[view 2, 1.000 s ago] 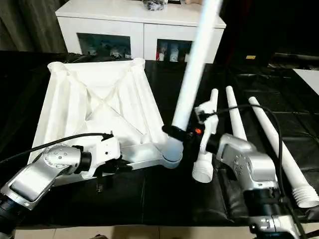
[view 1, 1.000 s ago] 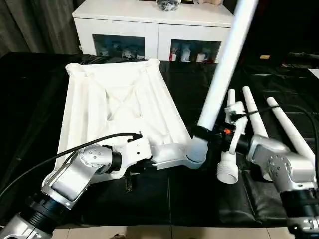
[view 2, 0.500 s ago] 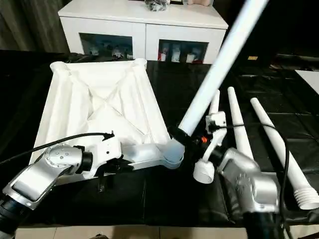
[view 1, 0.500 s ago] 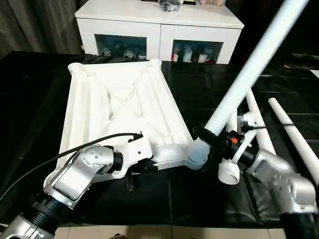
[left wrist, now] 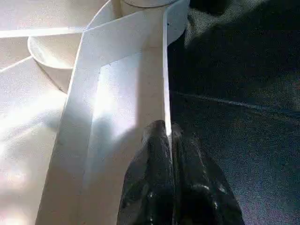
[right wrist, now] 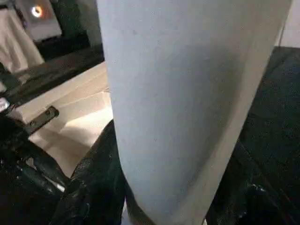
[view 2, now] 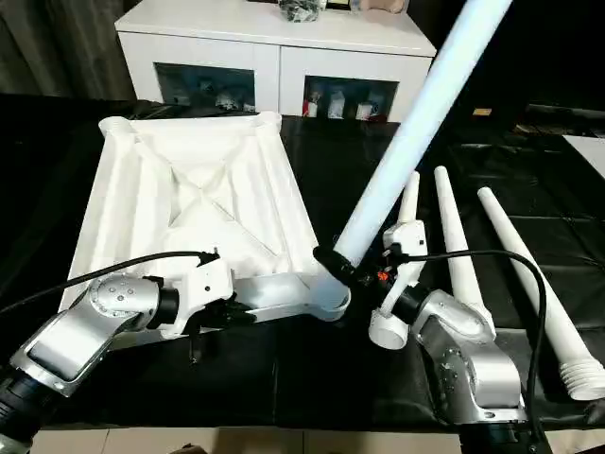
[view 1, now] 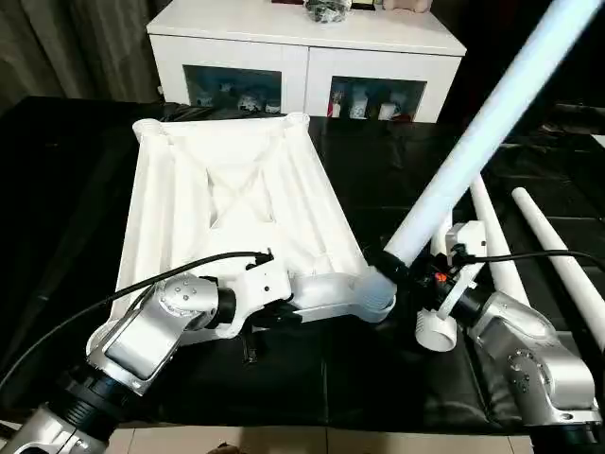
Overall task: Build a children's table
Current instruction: Insert table leg to table base
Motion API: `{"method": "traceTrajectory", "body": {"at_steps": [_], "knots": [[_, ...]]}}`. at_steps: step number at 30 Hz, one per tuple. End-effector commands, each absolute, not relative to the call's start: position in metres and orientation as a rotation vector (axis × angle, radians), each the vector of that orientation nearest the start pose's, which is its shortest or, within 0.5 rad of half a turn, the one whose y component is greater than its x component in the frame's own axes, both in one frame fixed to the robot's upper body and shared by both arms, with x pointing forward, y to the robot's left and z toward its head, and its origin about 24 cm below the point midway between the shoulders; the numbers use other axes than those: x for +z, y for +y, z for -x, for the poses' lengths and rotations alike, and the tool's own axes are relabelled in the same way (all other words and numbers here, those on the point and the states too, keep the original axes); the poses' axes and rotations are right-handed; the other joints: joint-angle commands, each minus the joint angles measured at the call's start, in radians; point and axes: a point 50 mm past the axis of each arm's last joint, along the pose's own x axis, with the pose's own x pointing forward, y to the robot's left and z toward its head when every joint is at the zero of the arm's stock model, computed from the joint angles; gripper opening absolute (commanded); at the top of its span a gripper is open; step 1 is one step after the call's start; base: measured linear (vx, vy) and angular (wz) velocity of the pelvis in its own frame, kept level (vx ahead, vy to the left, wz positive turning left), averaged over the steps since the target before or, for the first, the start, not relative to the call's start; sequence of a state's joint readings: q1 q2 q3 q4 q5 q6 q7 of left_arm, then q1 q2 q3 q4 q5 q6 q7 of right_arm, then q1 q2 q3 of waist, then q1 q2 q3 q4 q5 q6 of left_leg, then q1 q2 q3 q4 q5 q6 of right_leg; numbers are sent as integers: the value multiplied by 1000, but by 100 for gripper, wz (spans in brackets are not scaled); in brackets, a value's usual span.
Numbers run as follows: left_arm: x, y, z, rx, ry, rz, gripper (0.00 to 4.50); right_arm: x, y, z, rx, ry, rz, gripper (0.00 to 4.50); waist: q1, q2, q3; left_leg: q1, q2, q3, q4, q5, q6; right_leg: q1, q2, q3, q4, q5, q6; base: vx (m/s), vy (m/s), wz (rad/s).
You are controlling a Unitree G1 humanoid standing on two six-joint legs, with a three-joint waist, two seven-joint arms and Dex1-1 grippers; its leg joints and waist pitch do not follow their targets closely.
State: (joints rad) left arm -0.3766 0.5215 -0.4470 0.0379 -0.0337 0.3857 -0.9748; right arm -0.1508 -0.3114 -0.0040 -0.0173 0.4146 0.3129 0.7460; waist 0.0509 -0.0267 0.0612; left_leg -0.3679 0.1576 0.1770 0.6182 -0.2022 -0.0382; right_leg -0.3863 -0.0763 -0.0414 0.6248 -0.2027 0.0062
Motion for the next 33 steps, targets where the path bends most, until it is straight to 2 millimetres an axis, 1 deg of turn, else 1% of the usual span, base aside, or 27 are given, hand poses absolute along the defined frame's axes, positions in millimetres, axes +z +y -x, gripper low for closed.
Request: {"method": "traceTrajectory", "body": {"at_steps": [1,2,3,6,13,15,17,18,19,20,21,25,26,27,28,30,31,33], "knots": [[67,118,-278,-1214,403,-541,0,59,-159,-260,817,173,-111,186,-8,-5,-51,15,73,-29,-102,-305,-26,17,-75,51,-93,-336,-182,0,0,0],[68,118,-278,-1212,401,-540,0,59,-160,-260,812,166,-102,186,-7,-2,-51,14,74,-30,-103,-306,-27,17,-74,51,-92,-339,-181,0,0,0],[67,118,-278,-1211,401,-539,0,59,-160,-261,804,164,-95,186,-8,-4,-52,14,73,-30,-103,-304,-26,18,-74,51,-92,-334,-181,0,0,0],[68,118,-278,-1209,398,-537,0,57,-164,-262,784,163,-99,186,-8,-2,-51,15,73,-30,-103,-307,-24,18,-74,51,-92,-330,-183,0,0,0],[68,117,-278,-1205,395,-538,0,54,-169,-261,761,158,-118,186,-10,-3,-50,14,74,-31,-104,-318,-22,17,-75,52,-94,-339,-182,0,0,0],[68,118,-278,-1207,395,-537,0,56,-171,-263,733,141,-165,185,-11,1,-50,15,73,-31,-104,-322,-23,17,-74,51,-95,-337,-186,0,0,0],[69,118,-278,-1209,395,-536,0,57,-172,-264,723,134,-183,185,-12,0,-52,12,73,-32,-105,-318,-23,19,-74,51,-93,-319,-190,0,0,0],[68,119,-276,-1216,399,-535,0,59,-170,-267,728,134,-205,185,-13,7,-52,14,73,-33,-106,-319,-26,18,-72,50,-91,-307,-193,0,0,0],[68,119,-276,-1216,399,-535,0,59,-170,-267,728,134,-205,185,-13,7,-52,14,73,-33,-106,-319,-26,18,-72,50,-91,-307,-193,0,0,0],[67,120,-274,-1226,401,-533,0,61,-168,-268,748,143,-198,185,-15,13,-52,14,72,-33,-105,-323,-29,19,-72,49,-90,-296,-200,0,0,0],[67,120,-274,-1228,403,-531,0,61,-167,-268,758,147,-195,185,-17,9,-52,12,72,-32,-105,-324,-29,20,-71,49,-91,-297,-200,0,0,0],[67,121,-272,-1240,406,-527,0,62,-166,-270,786,164,-174,185,-19,12,-52,13,72,-31,-104,-321,-29,21,-72,50,-92,-294,-204,0,0,0],[66,121,-272,-1241,409,-526,0,60,-164,-270,798,173,-174,185,-21,18,-52,14,72,-31,-104,-323,-32,20,-71,50,-92,-283,-208,0,0,0],[64,121,-272,-1242,414,-527,0,60,-164,-271,810,187,-158,185,-21,10,-53,11,72,-31,-104,-321,-29,23,-71,49,-91,-280,-209,0,0,0],[64,121,-272,-1242,414,-527,0,60,-164,-271,810,187,-158,185,-21,13,-53,12,72,-32,-104,-317,-27,23,-72,50,-89,-280,-213,0,0,0],[63,122,-271,-1242,419,-524,0,59,-163,-271,827,206,-154,185,-21,11,-52,13,71,-31,-103,-317,-24,22,-71,49,-90,-290,-214,0,0,0],[65,120,-271,-1250,420,-516,0,59,-164,-271,861,248,-135,185,-22,14,-51,14,72,-31,-103,-320,-25,22,-72,50,-91,-301,-213,0,0,0],[66,119,-271,-1254,418,-515,0,59,-165,-270,869,261,-128,185,-21,21,-52,17,73,-31,-103,-326,-32,21,-70,50,-92,-289,-214,0,0,0]]}}
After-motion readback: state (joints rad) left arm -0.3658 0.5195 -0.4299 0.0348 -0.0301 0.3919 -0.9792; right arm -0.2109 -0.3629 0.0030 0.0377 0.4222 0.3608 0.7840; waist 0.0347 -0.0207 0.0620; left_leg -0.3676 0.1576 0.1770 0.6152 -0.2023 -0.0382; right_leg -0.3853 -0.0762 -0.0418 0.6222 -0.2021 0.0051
